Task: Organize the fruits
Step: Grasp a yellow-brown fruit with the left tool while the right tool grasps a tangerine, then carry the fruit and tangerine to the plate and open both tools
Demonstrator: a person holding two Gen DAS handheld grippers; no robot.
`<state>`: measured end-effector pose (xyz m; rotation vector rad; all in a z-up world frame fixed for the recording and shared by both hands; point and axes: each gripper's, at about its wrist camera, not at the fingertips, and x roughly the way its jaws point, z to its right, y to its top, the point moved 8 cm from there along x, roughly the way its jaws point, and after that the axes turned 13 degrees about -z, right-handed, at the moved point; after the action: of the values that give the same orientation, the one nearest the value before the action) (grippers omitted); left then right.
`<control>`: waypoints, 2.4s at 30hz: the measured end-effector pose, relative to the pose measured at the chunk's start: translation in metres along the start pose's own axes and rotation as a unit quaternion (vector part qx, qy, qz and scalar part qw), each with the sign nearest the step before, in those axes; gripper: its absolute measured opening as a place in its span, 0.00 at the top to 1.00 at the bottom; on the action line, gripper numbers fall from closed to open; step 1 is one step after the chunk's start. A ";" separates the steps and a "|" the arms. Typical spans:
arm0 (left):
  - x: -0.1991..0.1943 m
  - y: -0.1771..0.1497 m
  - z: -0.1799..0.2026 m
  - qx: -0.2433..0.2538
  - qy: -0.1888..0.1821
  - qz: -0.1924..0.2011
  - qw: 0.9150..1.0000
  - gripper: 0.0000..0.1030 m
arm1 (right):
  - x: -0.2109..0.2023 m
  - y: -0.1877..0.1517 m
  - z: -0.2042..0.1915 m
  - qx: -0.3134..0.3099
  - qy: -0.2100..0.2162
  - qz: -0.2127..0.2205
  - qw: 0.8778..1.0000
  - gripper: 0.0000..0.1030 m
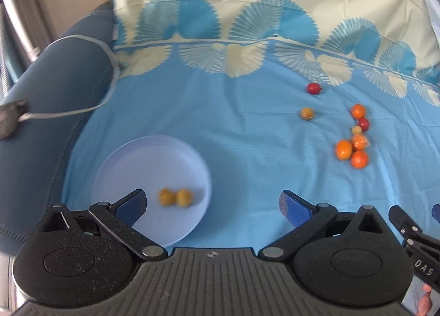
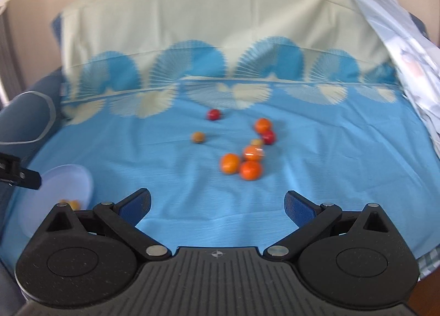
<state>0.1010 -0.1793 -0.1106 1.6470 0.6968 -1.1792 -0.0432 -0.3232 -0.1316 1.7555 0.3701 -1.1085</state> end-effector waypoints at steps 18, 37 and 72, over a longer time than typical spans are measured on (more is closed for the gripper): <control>0.219 0.159 0.172 0.103 -0.037 -0.036 0.993 0.00 | 0.211 0.042 0.068 -0.012 -0.033 -0.033 0.999 0.01; 0.205 0.158 0.178 0.123 -0.056 -0.027 0.990 0.70 | 0.200 0.032 0.053 -0.061 -0.032 -0.007 0.998 0.63; -0.098 -0.121 -0.082 -0.042 -0.025 0.033 0.998 0.70 | -0.152 -0.040 -0.092 -0.115 0.191 0.057 0.973 0.63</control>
<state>-0.0072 -0.0498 -0.0584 1.5533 0.6465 -1.1258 -0.1043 -0.1905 -0.0227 1.7527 0.5982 -0.6142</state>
